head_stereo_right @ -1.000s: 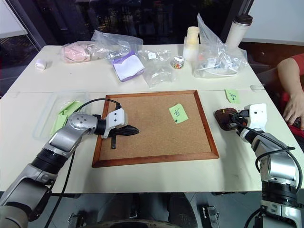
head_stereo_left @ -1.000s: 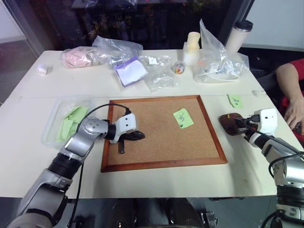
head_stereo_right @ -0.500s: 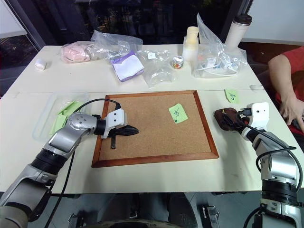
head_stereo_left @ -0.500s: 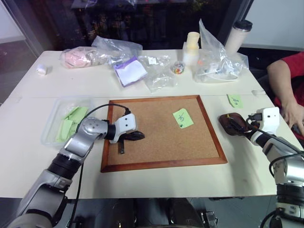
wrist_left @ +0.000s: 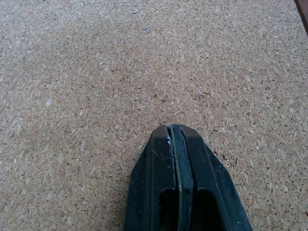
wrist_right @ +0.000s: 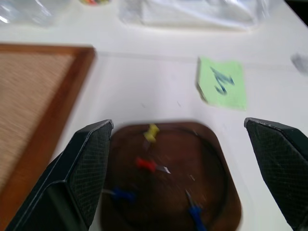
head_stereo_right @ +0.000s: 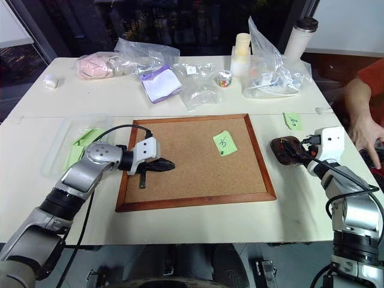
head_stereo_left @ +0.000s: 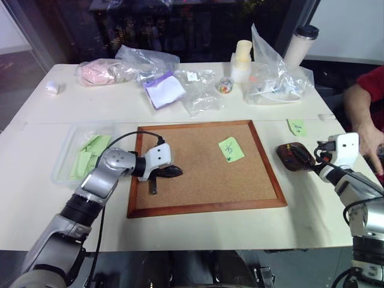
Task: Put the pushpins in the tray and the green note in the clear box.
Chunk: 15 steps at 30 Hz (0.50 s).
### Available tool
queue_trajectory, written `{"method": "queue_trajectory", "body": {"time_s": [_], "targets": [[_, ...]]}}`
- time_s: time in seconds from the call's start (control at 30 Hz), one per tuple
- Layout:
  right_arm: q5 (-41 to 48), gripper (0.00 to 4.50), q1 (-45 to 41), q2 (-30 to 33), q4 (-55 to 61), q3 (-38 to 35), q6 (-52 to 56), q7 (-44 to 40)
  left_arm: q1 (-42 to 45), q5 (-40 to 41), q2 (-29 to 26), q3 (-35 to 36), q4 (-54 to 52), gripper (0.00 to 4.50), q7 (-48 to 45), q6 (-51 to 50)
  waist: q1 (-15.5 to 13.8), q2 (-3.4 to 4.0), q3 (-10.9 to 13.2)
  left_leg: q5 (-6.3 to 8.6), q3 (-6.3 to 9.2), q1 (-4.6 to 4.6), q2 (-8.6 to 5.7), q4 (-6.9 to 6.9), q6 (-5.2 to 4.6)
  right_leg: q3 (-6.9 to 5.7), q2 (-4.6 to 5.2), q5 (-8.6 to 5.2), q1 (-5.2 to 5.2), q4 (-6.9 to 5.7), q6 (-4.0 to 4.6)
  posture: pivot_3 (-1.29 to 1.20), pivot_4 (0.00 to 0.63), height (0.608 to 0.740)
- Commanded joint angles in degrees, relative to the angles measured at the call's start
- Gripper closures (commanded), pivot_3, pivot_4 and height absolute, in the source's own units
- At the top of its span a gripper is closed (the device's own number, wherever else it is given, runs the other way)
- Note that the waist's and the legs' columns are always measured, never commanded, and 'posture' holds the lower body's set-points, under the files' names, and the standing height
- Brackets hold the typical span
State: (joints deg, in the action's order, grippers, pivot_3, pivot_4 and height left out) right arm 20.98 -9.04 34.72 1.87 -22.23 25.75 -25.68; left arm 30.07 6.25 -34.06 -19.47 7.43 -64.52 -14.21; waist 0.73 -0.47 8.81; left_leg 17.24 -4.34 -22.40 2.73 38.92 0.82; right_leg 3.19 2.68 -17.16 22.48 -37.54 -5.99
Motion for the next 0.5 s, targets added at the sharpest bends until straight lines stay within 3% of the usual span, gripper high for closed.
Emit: {"method": "queue_trajectory", "body": {"time_s": [0.03,0.27,0.5], "targets": [[1.91,0.02,-1.91,-0.25,8.16,1.70,1.97,-0.16,-1.09,-3.02,-0.05,-1.85,2.52,4.50,0.53,-1.63,0.02,0.00,0.00,0.00,0.00,0.00,0.00,0.00,0.00,0.00,0.00,0.00,0.00,0.00,0.00,0.00,0.150,0.734],[2.66,0.02,-5.33,-4.96,16.64,12.03,7.01,0.12,-0.65,-2.42,-0.05,-1.43,0.92,4.50,0.31,-3.56,-0.20,-0.02,0.01,0.00,0.05,-0.06,0.03,-0.01,-0.01,-0.04,0.00,-0.02,0.04,0.01,0.03,0.00,0.150,0.734],[0.15,0.02,0.30,-9.92,16.76,20.05,5.85,0.01,-2.98,-1.71,-1.00,0.08,-3.12,4.50,1.21,-6.37,0.02,-0.03,0.02,0.08,0.02,-0.21,0.02,-0.04,-0.15,-0.06,0.08,0.00,0.10,0.22,0.01,0.00,0.150,0.734]]}}
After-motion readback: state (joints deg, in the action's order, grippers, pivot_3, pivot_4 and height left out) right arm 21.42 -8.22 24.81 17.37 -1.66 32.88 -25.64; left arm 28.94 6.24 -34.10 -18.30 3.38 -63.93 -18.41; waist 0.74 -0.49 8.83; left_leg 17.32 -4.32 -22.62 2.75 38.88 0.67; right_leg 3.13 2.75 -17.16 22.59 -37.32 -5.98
